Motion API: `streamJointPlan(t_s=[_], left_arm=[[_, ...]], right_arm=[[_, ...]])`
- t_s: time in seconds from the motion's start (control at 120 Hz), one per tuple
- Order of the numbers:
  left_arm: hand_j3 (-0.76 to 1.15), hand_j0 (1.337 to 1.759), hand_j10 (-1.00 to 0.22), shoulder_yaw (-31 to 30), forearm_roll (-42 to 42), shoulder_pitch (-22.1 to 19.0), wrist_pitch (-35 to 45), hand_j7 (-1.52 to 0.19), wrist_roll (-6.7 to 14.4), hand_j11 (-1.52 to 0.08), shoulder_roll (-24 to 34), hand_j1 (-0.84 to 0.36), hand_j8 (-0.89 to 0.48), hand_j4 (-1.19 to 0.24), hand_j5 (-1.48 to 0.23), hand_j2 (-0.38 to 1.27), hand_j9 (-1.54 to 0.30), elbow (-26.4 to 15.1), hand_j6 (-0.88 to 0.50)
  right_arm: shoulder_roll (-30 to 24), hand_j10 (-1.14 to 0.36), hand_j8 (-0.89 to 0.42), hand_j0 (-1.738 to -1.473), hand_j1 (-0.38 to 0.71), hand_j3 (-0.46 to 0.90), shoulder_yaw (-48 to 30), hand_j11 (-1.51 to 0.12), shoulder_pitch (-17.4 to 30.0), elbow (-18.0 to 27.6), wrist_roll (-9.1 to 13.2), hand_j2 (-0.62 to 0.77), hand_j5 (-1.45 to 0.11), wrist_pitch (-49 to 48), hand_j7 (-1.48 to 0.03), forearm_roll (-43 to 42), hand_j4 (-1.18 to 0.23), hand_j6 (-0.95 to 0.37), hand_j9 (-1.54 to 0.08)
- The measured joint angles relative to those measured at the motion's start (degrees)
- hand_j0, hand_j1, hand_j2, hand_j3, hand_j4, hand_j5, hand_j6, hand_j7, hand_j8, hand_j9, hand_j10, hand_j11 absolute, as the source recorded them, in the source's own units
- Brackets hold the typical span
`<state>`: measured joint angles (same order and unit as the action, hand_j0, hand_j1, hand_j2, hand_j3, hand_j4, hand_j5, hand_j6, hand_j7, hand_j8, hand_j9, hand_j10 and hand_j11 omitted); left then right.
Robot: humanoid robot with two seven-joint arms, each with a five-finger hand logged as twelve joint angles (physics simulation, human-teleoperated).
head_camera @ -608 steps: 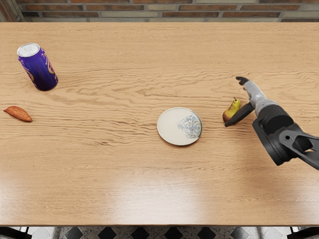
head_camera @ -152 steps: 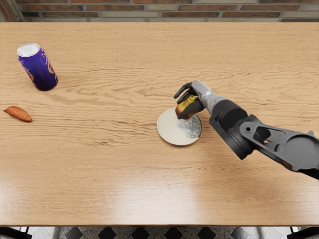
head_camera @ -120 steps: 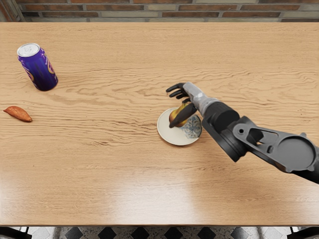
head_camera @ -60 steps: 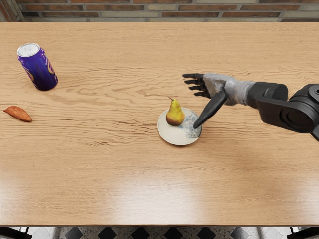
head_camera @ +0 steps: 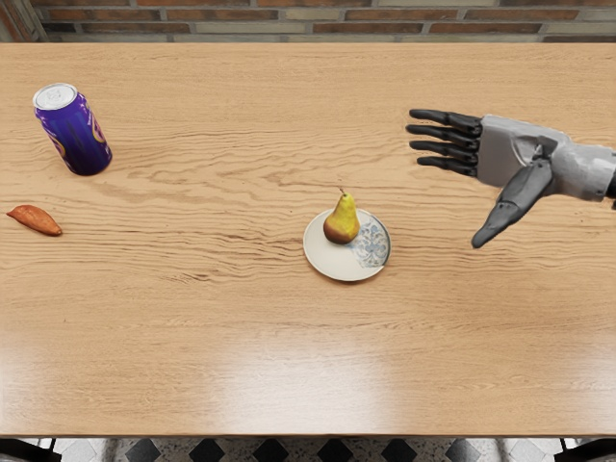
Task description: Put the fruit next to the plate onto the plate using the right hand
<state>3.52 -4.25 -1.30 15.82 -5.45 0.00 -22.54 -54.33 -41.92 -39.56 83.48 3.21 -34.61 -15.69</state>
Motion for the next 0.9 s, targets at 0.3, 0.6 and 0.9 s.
streamJointPlan(t_s=[0.3,0.6,0.9], left_arm=[[0.0,1.658,0.0,0.0,0.0,-0.3,0.0,0.0,0.0,0.0,0.0,0.35,0.0,0.0,0.0,0.0,0.0,0.0,0.0],[0.0,1.658,0.0,0.0,0.0,-0.2,0.0,0.0,0.0,0.0,0.0,0.35,0.0,0.0,0.0,0.0,0.0,0.0,0.0],[0.0,1.658,0.0,0.0,0.0,-0.2,0.0,0.0,0.1,0.0,0.0,0.35,0.0,0.0,0.0,0.0,0.0,0.0,0.0]], right_arm=[[-2.4,0.0,0.0,-1.658,-0.35,0.0,0.0,0.0,1.9,-10.5,-4.2,0.0,0.0,-0.4,0.0,0.8,0.0,0.0,0.0],[-3.2,0.0,0.0,-1.658,-0.35,0.0,0.0,0.0,2.6,-13.4,-5.0,0.0,0.0,-0.4,0.0,0.8,0.0,0.0,0.0],[-4.6,0.0,0.0,-1.658,-0.35,0.0,0.0,0.0,3.3,-13.8,-6.2,0.0,0.0,-0.4,0.0,0.8,0.0,0.0,0.0]])
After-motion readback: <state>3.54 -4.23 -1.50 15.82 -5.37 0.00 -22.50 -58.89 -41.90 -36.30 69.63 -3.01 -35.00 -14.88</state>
